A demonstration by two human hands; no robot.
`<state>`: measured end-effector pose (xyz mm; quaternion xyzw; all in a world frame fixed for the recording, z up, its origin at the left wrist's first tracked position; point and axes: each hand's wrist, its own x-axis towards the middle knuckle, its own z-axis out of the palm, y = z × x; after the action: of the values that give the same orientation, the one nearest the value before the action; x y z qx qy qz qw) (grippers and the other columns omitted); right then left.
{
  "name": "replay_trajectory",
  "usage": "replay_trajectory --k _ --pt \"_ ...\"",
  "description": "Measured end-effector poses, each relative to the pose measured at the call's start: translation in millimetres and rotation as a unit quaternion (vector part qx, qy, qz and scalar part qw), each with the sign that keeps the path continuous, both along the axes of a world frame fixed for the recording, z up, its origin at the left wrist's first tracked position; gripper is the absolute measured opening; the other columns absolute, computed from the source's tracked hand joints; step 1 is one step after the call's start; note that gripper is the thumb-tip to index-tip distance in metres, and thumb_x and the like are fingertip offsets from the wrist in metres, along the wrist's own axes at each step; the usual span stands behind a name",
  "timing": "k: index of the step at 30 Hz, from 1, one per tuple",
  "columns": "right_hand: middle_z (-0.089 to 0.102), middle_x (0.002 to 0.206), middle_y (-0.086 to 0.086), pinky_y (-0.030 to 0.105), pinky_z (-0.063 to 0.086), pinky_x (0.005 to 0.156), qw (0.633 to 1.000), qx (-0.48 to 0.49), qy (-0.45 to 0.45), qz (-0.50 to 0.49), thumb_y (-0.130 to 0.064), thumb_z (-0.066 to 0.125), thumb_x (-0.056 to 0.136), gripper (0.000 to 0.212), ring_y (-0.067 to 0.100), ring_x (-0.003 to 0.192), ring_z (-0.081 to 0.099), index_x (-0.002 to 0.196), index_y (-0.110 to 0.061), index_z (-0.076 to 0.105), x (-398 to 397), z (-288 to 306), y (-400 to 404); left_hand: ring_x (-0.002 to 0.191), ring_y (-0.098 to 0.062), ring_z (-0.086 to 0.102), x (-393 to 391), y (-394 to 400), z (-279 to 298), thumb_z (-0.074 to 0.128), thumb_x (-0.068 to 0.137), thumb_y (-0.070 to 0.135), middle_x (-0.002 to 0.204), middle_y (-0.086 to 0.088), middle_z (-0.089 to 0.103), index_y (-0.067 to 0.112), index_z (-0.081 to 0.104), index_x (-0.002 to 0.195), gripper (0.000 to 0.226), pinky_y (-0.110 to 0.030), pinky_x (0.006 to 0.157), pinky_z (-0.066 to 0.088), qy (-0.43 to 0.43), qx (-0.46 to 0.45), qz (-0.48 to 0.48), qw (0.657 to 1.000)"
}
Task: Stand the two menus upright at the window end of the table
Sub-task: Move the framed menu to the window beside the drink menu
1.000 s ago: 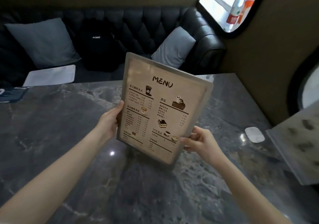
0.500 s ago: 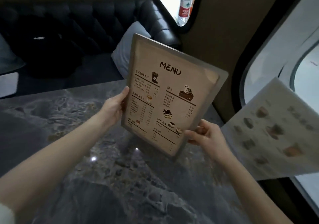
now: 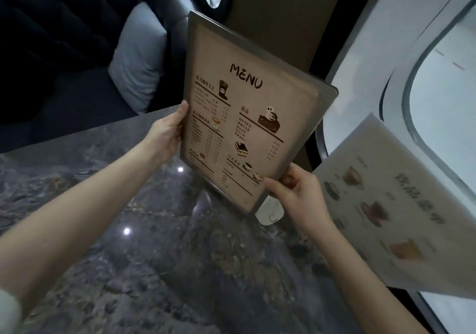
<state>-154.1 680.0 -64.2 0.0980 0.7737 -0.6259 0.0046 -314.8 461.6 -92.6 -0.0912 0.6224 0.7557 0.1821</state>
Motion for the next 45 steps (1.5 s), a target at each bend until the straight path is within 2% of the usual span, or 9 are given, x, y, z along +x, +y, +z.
replay_trajectory --k 11,16,20,25,29,36,38,40,45 --pt "0.06 0.091 -0.031 0.007 0.051 0.078 0.998 0.001 -0.004 -0.058 -0.013 0.063 0.083 0.029 -0.018 0.086 0.06 0.113 -0.014 0.062 -29.2 -50.9 6.5 0.089 -0.005 0.068 -65.8 34.4 -29.4 0.041 0.094 0.036 0.104 0.0 0.066 0.012 0.062 0.108 0.035 -0.015 0.071 0.053 0.05 -0.033 -0.083 0.995" --pt "0.06 0.093 -0.03 0.009 0.051 0.081 0.997 0.003 0.002 -0.083 -0.014 0.063 0.084 0.032 -0.01 0.092 0.062 0.116 -0.013 0.061 -28.5 -63.4 3.8 0.096 -0.007 0.066 -75.3 42.7 -39.0 0.053 0.078 0.049 0.112 -0.002 0.065 0.004 0.055 0.124 0.064 -0.016 0.075 0.052 0.054 -0.035 -0.109 0.992" --pt "0.058 0.096 -0.031 0.009 0.05 0.082 0.996 0.002 -0.001 -0.086 -0.014 0.061 0.085 0.03 -0.001 0.1 0.06 0.115 -0.017 0.061 -27.9 -63.1 2.9 0.104 -0.013 0.063 -80.4 51.7 -44.3 0.059 0.073 0.051 0.122 -0.008 0.062 0.004 0.054 0.126 0.071 -0.017 0.076 0.052 0.044 -0.035 -0.112 0.992" --pt "0.057 0.09 -0.037 0.004 0.049 0.076 0.996 -0.002 -0.016 -0.088 -0.015 0.061 0.085 0.033 -0.021 0.09 0.057 0.096 -0.046 0.056 -24.2 -61.1 5.1 0.099 -0.011 0.066 -83.2 60.2 -54.3 0.052 0.087 0.043 0.114 -0.005 0.066 0.006 0.058 0.121 0.051 -0.018 0.076 0.051 0.032 -0.05 -0.106 0.993" --pt "0.054 0.09 -0.036 -0.003 0.045 0.07 0.995 0.005 -0.005 -0.099 -0.011 0.061 0.085 0.027 -0.027 0.085 0.054 0.11 -0.021 0.061 -22.6 -64.9 4.9 0.092 -0.008 0.067 -79.2 67.2 -52.3 0.05 0.089 0.043 0.109 -0.003 0.067 0.007 0.061 0.118 0.047 -0.015 0.071 0.052 0.036 -0.061 -0.096 0.993" --pt "0.055 0.104 -0.024 -0.006 0.042 0.065 0.993 0.057 0.002 -0.103 -0.015 0.06 0.086 0.029 -0.023 0.084 0.056 0.115 -0.018 0.058 -22.0 -64.1 2.5 0.086 0.0 0.058 -60.1 85.1 -40.1 0.039 0.094 0.043 0.097 0.01 0.063 0.013 0.058 0.118 0.043 -0.007 0.065 0.045 0.043 -0.136 -0.033 0.989" --pt "0.058 0.114 -0.014 -0.006 0.041 0.062 0.991 0.101 -0.009 -0.087 -0.019 0.057 0.087 0.032 -0.004 0.1 0.061 0.119 -0.017 0.055 -20.4 -61.0 3.0 0.1 -0.005 0.053 -52.0 91.5 -33.6 0.03 0.097 0.044 0.112 0.007 0.058 0.015 0.051 0.127 0.047 -0.011 0.081 0.043 0.042 -0.181 -0.021 0.982" --pt "0.06 0.125 -0.003 -0.005 0.039 0.063 0.987 0.149 -0.02 -0.062 -0.022 0.054 0.089 0.035 0.012 0.112 0.06 0.123 -0.015 0.05 -20.0 -58.3 3.8 0.125 -0.016 0.043 -43.2 93.1 -27.0 0.023 0.095 0.05 0.138 -0.001 0.048 0.018 0.04 0.138 0.056 -0.033 0.107 0.034 0.048 -0.217 -0.041 0.974" --pt "0.058 0.132 0.006 0.022 0.048 0.085 0.978 0.188 -0.092 0.007 -0.024 0.051 0.092 0.036 0.018 0.117 0.057 0.125 -0.013 0.046 -21.3 -36.7 10.7 0.142 -0.027 0.025 -22.1 90.3 -17.1 0.02 0.093 0.053 0.155 -0.006 0.027 0.019 0.018 0.148 0.064 -0.046 0.116 0.021 0.038 -0.295 -0.099 0.949"
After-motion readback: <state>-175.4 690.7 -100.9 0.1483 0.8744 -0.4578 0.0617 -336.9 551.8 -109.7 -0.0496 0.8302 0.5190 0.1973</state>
